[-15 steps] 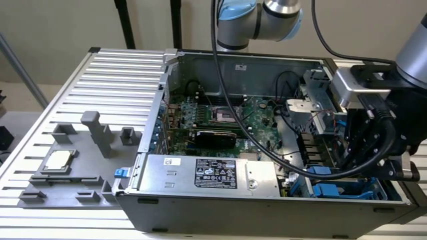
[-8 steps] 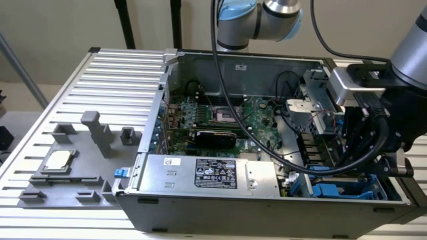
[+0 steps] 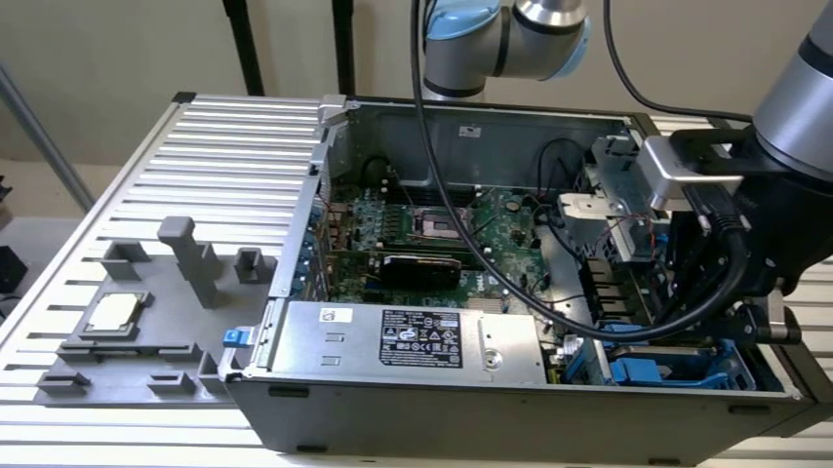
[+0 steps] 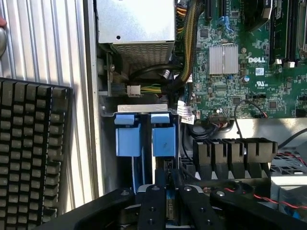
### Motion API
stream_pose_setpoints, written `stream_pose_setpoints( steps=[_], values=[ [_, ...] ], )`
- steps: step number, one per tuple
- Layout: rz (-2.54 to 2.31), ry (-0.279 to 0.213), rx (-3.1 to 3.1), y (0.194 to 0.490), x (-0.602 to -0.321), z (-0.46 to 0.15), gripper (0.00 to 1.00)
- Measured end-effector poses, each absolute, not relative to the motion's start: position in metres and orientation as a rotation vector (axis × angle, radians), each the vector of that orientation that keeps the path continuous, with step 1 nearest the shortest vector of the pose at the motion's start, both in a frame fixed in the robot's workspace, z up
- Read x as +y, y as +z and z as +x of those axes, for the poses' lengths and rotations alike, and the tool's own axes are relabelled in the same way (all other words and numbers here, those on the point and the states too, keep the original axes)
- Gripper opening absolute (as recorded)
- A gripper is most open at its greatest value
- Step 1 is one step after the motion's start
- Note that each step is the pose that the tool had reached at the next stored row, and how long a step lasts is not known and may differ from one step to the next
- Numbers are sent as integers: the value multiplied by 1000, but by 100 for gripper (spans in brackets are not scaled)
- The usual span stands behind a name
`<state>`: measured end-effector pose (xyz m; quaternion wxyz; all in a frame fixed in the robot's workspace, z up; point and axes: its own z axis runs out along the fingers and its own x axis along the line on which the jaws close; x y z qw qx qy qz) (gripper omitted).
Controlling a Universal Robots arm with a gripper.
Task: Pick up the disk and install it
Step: 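Insert the second disk wire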
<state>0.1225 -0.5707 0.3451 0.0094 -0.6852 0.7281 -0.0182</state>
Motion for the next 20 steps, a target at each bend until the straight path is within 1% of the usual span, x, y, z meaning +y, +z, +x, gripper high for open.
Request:
stream_pose_setpoints(
  steps=[20],
  values=[
    [-2137, -55, 2266, 342, -568, 122, 17]
  ],
)
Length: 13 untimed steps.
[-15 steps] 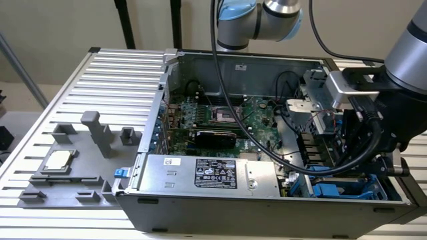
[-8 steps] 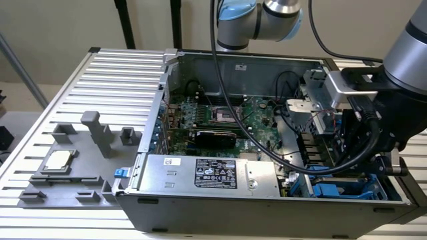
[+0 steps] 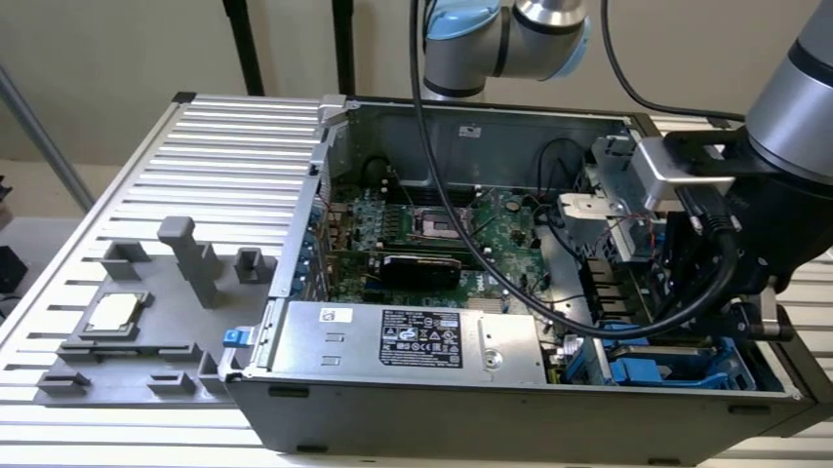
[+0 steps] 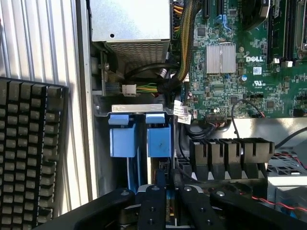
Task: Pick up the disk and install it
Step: 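Insert the second disk wire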
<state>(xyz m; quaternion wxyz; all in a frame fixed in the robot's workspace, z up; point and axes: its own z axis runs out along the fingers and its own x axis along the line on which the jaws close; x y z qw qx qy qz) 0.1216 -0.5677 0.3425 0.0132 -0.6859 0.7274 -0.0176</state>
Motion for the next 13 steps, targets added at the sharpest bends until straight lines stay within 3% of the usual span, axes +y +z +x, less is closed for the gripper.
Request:
stream_pose_setpoints(
  steps=[13],
  values=[
    [-2141, -52, 2265, 340, -568, 122, 17]
  ],
)
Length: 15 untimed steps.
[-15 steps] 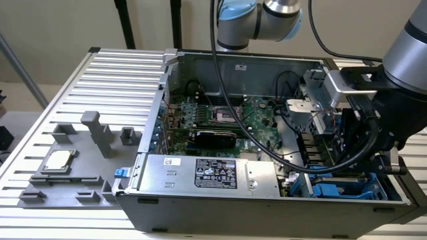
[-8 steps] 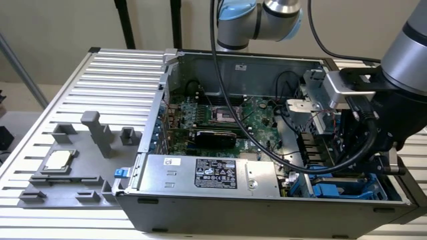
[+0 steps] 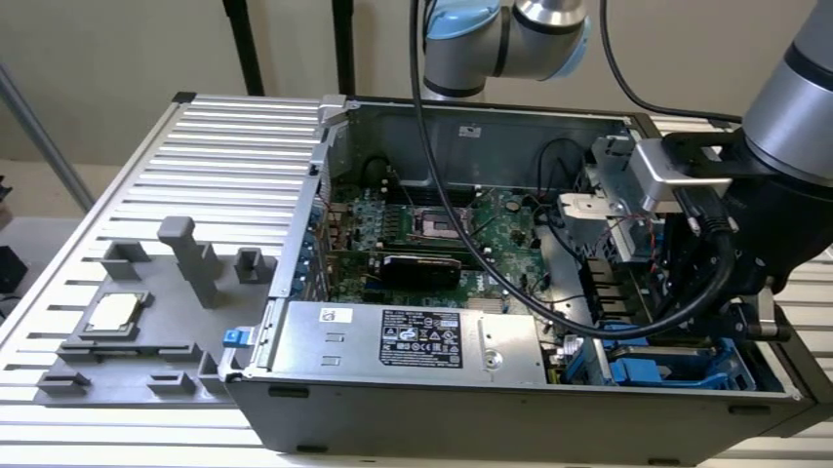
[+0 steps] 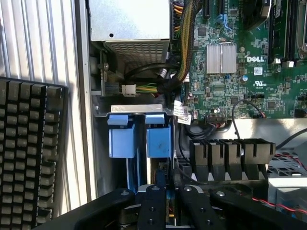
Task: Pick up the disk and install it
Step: 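Insert the second disk wire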
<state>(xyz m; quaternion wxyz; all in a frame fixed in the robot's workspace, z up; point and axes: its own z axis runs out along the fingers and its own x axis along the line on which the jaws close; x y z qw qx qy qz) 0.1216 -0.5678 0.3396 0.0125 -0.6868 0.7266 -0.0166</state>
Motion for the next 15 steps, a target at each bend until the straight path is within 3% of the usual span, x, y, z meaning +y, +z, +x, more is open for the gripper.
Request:
stream_pose_setpoints(
  steps=[15],
  values=[
    [-2151, -46, 2262, 343, -568, 122, 17]
  ],
)
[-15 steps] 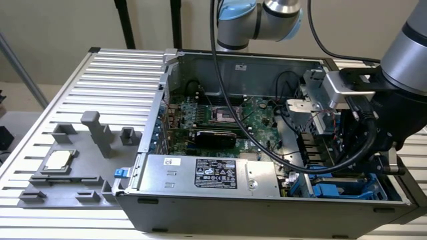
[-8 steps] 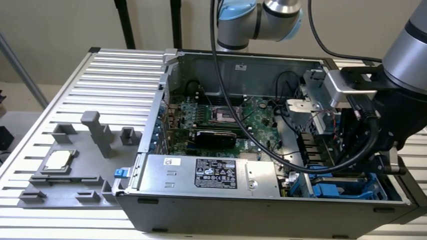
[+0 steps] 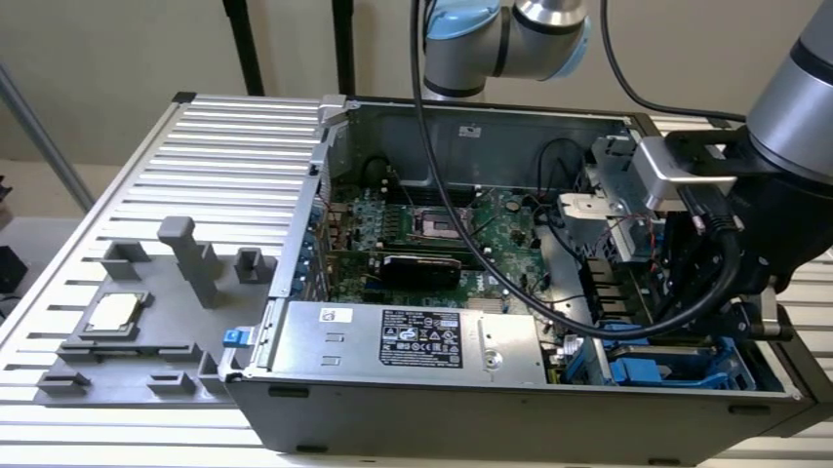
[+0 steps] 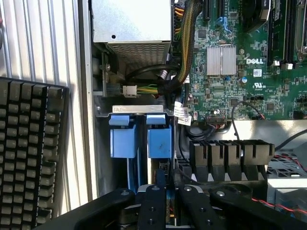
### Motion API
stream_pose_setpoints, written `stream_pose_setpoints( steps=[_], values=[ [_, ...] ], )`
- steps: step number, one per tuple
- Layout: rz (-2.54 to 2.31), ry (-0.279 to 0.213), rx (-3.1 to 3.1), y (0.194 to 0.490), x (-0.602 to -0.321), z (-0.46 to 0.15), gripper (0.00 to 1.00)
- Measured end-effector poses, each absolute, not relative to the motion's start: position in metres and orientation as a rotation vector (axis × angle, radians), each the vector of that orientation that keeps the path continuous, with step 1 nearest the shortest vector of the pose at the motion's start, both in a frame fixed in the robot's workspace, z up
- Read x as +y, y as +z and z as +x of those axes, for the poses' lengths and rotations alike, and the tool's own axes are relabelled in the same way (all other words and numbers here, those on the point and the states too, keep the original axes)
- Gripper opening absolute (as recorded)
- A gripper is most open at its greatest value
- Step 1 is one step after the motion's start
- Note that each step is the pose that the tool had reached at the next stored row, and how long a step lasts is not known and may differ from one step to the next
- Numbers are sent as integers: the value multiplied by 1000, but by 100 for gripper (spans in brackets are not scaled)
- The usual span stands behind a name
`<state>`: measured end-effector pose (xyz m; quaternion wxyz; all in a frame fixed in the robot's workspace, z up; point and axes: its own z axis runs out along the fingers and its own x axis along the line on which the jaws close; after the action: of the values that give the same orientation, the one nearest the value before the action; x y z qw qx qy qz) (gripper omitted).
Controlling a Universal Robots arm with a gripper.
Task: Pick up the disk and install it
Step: 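Insert the second disk wire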
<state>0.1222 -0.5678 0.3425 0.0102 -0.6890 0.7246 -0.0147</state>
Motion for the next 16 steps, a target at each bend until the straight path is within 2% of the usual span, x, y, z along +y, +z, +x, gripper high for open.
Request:
stream_pose_setpoints(
  steps=[16],
  values=[
    [-2161, -42, 2255, 340, -568, 123, 17]
  ],
)
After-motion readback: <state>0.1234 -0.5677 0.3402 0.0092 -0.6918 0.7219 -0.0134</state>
